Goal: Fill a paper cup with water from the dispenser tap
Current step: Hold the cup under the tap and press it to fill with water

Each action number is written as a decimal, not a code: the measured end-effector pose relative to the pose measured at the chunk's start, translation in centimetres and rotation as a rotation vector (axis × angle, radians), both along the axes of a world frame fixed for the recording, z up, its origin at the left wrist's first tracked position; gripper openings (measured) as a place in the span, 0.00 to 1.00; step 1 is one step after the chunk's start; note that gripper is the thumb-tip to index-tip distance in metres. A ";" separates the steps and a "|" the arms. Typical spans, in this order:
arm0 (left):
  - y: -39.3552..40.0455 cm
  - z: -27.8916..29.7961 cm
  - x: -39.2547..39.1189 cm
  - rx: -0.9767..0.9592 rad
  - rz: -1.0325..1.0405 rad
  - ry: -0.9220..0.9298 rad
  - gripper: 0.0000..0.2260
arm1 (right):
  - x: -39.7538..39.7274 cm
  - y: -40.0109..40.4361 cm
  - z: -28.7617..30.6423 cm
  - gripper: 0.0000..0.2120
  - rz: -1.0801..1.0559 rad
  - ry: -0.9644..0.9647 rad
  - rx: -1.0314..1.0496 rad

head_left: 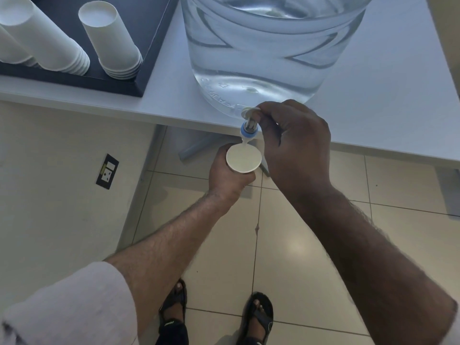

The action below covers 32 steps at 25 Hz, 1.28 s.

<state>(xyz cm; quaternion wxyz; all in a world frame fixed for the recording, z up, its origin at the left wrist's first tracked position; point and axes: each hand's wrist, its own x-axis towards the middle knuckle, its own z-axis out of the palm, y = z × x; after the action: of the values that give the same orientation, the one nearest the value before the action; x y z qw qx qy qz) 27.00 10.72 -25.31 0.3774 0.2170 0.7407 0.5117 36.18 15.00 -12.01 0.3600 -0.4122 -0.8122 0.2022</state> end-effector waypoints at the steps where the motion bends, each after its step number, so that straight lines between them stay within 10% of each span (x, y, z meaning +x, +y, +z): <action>1: -0.1 0.0 0.0 0.007 0.002 -0.002 0.29 | 0.0 0.0 -0.1 0.10 0.000 0.001 -0.001; 32: -0.5 -0.3 -0.3 0.041 0.001 -0.001 0.30 | 0.0 -0.4 0.4 0.09 -0.035 -0.045 -0.016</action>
<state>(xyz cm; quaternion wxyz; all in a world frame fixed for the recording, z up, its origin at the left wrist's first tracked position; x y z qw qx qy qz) 26.69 10.19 -25.65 0.3732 0.2242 0.7298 0.5271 36.17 14.60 -11.57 0.3419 -0.4337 -0.8111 0.1928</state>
